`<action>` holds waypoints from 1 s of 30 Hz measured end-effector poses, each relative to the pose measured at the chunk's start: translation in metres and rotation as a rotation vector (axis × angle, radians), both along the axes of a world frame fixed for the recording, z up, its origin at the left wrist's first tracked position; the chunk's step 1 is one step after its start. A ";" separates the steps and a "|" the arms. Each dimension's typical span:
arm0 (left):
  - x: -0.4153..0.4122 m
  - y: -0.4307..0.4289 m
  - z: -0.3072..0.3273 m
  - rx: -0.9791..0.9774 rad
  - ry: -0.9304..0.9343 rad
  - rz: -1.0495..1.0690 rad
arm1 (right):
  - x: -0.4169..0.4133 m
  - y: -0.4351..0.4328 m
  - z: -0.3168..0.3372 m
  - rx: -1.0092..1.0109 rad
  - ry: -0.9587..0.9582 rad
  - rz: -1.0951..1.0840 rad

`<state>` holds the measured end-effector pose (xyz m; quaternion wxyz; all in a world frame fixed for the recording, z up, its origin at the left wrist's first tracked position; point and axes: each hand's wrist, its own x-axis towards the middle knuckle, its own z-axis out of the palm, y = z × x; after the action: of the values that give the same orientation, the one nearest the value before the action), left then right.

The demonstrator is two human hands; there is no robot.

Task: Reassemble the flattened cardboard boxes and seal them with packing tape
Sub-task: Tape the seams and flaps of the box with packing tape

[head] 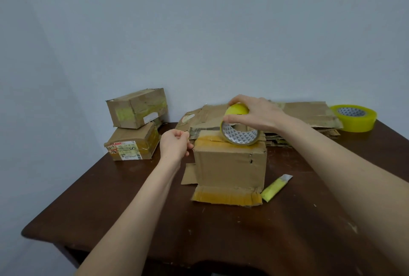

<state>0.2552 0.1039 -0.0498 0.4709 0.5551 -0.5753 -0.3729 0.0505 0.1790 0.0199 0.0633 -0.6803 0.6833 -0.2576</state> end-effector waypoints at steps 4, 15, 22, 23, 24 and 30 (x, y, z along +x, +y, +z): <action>0.003 0.001 -0.010 0.131 -0.001 -0.017 | 0.010 -0.001 -0.001 -0.007 0.006 -0.030; 0.011 0.005 -0.007 -0.311 -0.616 -0.096 | 0.013 -0.001 -0.011 -0.034 -0.048 -0.033; -0.032 0.041 -0.021 -0.592 -1.052 -0.300 | -0.006 0.002 -0.028 -0.104 -0.359 0.009; -0.031 0.038 -0.025 -0.614 -1.085 -0.273 | -0.010 0.004 -0.034 -0.094 -0.470 -0.001; -0.030 0.036 -0.025 -0.633 -1.083 -0.271 | -0.012 0.007 -0.039 -0.094 -0.593 -0.002; -0.027 0.038 -0.022 -0.650 -1.133 -0.327 | -0.014 0.007 -0.027 -0.188 -0.480 0.002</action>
<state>0.2282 0.1419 -0.0720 0.1770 0.4007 -0.8932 0.1014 0.0369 0.1862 -0.0073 0.1605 -0.6030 0.6212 -0.4740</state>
